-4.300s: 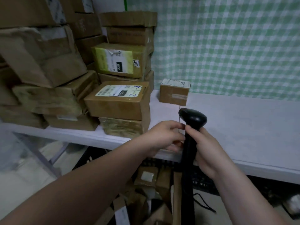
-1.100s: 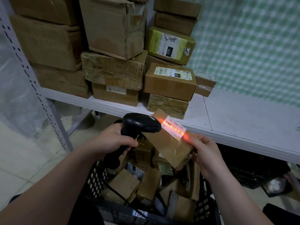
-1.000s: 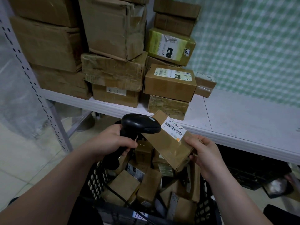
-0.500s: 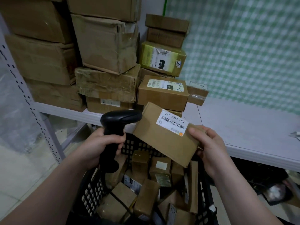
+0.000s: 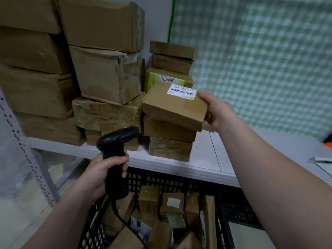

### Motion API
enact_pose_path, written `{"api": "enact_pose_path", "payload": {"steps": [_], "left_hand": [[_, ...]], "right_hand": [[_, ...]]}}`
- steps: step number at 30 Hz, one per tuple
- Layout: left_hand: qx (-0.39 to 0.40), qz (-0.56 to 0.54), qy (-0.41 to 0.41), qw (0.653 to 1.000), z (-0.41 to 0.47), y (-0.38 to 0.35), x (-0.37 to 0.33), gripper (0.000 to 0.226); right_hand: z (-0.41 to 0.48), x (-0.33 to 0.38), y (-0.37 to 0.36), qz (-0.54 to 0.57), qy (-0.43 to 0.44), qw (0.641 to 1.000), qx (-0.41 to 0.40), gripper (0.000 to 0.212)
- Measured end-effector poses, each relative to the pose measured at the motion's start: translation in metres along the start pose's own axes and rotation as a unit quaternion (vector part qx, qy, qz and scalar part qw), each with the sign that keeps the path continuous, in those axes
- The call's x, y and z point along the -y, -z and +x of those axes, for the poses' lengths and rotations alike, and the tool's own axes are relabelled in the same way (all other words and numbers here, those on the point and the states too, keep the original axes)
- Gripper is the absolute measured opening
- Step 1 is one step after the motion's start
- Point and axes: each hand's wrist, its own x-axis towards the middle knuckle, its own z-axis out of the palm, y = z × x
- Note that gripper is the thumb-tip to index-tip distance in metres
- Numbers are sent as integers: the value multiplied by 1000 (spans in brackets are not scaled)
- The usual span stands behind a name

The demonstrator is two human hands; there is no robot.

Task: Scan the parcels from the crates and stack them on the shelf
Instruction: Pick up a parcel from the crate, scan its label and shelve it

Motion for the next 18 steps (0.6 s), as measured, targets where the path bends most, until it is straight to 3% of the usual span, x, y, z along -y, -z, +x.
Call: {"api": "enact_pose_path", "payload": {"steps": [3,5,7,12,18], "left_hand": [[-3,3,5,1000,2,-1,-1,67],[-6,3,4,1000,4,-1,-2,68],[-1,-2,5,1000,4,-2,-1,60],[8,19,18,1000,3,-7,1,41],[-2,36,23,999,1,-9,2,35]], "right_hand": [[10,4,-7,-11,-2,1000,-18,31],[12,1,-8,-30,20,999,-18,41],[14,-8,-7,-119,76,990,-15,59],[9,-26,-9,-294,191,934,70,64],[14,-31,-9,-347,234,908,-18,51]]}}
